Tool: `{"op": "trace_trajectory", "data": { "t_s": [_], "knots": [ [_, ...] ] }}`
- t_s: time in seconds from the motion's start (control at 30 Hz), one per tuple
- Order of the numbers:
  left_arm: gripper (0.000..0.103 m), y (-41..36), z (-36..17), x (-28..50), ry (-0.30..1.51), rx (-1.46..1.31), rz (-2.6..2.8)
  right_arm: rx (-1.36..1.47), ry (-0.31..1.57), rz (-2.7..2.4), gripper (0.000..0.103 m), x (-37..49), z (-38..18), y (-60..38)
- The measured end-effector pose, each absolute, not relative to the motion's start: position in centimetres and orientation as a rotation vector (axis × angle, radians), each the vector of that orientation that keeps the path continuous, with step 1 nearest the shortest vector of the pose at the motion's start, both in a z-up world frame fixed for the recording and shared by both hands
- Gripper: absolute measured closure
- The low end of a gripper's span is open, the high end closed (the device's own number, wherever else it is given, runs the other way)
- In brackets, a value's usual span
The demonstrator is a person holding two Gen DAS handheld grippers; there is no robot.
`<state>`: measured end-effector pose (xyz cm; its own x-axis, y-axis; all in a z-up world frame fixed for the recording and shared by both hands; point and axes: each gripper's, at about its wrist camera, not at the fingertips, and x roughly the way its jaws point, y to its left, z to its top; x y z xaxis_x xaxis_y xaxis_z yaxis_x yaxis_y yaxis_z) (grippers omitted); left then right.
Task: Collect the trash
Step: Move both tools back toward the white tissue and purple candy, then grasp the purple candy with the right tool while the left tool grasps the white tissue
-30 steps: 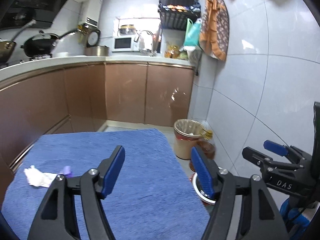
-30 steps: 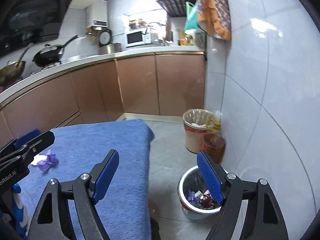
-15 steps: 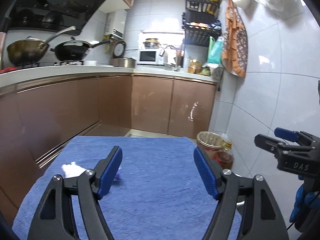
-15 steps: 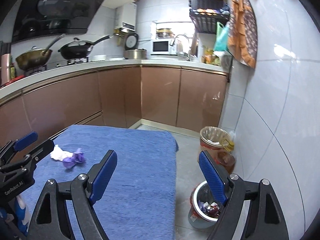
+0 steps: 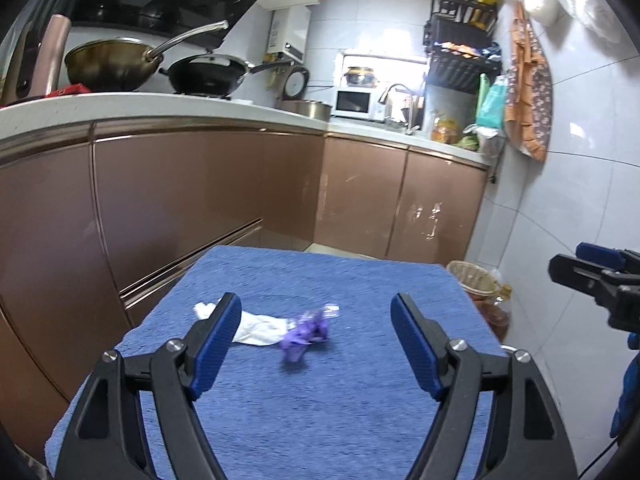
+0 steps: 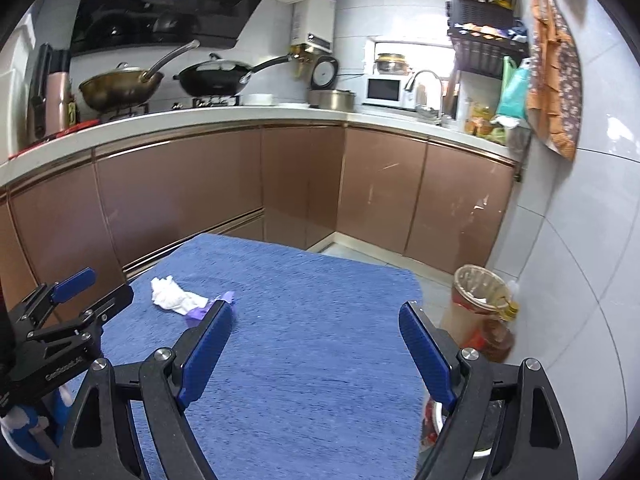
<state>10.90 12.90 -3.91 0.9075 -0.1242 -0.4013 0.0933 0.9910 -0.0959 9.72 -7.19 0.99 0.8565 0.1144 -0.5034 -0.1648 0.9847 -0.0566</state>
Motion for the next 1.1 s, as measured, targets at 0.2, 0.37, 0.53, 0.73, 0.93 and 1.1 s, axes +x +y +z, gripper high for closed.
{"op": "trace_trajectory", "data": {
  "t_s": [0.2,0.37,0.53,0.73,0.93,1.1],
  "knots": [
    [0.027,14.8,-5.7,13.5,0.469,-0.07,-0.07,-0.11,0.562,0.19,0.019,11.7,-0.2,-5.7],
    [0.027,16.8,-7.6,16.0,0.526,-0.074,-0.033,-0.124,0.611,0.234,0.019,13.9,-2.2,-4.5],
    [0.027,20.8,-10.2,18.5,0.595,-0.11,0.019,-0.145,0.659,0.29,0.019,16.3,-4.5,-3.1],
    [0.026,25.2,-13.3,21.9,0.694,-0.219,0.034,-0.175,0.739,0.39,0.019,19.6,-8.4,-0.6],
    [0.026,26.0,-15.6,26.6,0.787,-0.316,-0.032,-0.119,0.818,0.5,0.019,23.4,-11.9,1.4],
    [0.026,25.6,-17.1,30.4,0.84,-0.355,-0.095,-0.038,0.867,0.546,0.019,26.5,-13.7,2.1]
  ]
}}
